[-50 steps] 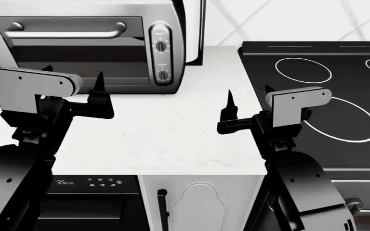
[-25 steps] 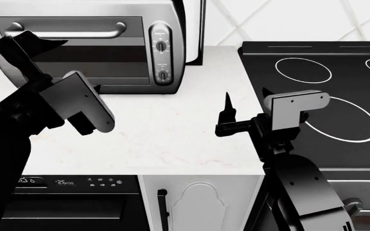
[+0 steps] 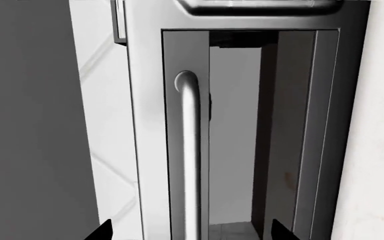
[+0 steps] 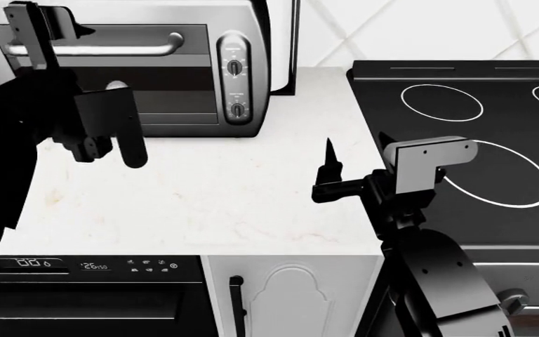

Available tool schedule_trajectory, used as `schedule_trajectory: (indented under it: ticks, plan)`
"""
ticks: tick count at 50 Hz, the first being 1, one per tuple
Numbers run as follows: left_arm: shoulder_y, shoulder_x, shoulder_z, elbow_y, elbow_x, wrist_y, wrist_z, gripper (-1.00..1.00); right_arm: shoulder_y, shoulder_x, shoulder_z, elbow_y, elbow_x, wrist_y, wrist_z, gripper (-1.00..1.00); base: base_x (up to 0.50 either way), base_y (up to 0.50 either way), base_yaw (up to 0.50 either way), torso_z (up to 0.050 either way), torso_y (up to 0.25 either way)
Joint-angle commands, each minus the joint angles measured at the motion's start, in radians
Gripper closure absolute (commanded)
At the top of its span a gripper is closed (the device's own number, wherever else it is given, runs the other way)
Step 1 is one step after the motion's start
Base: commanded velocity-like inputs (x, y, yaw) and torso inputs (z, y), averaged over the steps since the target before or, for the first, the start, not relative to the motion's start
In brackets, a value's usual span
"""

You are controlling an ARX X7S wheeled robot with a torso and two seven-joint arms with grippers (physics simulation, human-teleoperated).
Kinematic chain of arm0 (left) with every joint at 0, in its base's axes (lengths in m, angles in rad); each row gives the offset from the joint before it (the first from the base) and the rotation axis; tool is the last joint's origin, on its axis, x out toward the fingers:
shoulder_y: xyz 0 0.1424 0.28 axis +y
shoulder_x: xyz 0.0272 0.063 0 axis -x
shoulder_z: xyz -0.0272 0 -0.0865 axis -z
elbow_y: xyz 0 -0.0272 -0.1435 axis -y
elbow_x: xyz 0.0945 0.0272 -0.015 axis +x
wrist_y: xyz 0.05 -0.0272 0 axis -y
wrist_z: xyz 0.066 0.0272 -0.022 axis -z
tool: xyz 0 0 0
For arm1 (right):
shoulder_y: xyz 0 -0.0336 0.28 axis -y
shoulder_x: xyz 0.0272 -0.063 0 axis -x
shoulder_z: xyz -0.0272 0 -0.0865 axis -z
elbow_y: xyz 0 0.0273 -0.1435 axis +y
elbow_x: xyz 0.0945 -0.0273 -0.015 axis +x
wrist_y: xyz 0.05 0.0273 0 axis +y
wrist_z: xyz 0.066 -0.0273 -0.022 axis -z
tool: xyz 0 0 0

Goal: Open the toaster oven door.

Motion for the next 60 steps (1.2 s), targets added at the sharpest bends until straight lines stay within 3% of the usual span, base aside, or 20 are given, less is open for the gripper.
schedule_trajectory:
  ticks: [1,60]
  plan:
    - [-0.076,0.052,0.065,-0.153,0.057,0.091,0.007,-1.0,-0.004,0.003,-0.004,0.008,0.007,-0.009,0.003,-1.0,0.0,0.0,0.0,0.0,0.0]
    - [-0.186,0.344,0.153,-0.788,0.061,0.379,-0.135,-1.0,0.006,0.042,0.008,-0.001,0.037,0.001,0.041,-1.0,0.0,0.0,0.0,0.0,0.0]
